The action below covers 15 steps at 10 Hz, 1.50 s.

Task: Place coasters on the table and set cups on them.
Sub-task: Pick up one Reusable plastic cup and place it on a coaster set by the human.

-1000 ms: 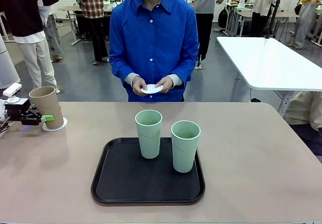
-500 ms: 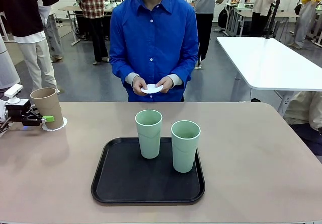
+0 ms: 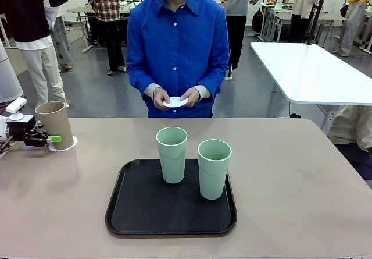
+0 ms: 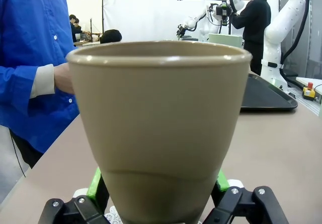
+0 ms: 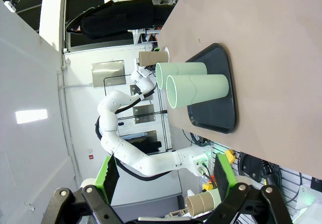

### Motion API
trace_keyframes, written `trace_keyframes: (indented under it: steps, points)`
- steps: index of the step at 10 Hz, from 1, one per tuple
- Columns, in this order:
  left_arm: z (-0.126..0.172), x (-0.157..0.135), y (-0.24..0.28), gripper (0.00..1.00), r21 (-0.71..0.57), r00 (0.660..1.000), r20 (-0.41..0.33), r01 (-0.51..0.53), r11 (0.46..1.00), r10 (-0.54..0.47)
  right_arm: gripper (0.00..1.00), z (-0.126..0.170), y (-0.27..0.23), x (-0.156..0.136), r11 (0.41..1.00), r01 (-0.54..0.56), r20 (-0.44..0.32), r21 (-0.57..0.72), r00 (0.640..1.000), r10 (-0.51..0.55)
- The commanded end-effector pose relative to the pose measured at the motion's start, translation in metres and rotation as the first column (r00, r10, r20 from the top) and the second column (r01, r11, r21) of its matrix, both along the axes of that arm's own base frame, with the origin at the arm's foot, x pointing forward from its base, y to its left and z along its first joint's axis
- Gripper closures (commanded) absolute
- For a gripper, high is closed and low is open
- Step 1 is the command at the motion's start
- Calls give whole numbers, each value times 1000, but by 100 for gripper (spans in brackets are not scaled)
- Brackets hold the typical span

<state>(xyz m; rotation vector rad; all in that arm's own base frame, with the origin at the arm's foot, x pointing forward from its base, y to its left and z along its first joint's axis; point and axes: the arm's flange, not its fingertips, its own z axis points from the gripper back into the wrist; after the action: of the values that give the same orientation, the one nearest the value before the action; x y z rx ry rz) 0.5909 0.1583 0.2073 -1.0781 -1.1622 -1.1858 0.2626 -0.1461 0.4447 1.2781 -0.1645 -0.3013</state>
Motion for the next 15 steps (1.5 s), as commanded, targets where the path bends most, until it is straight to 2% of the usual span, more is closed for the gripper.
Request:
trace_keyframes:
  steps: [1, 8, 15]
  points:
    - [0, 5, 1, 0, 24, 1000, -9, 14, 1000, -14, 0, 1, 1, 0, 1000, 2, 12, 16, 1000, -2]
    - [5, 4, 4, 0, 22, 998, -7, 55, 998, -55, 0, 1, 1, 0, 1000, 2, 12, 16, 1000, -2]
    - [12, 5, 16, 0, 29, 999, -12, 50, 998, -50, 0, 1, 1, 0, 1000, 2, 12, 16, 1000, -2]
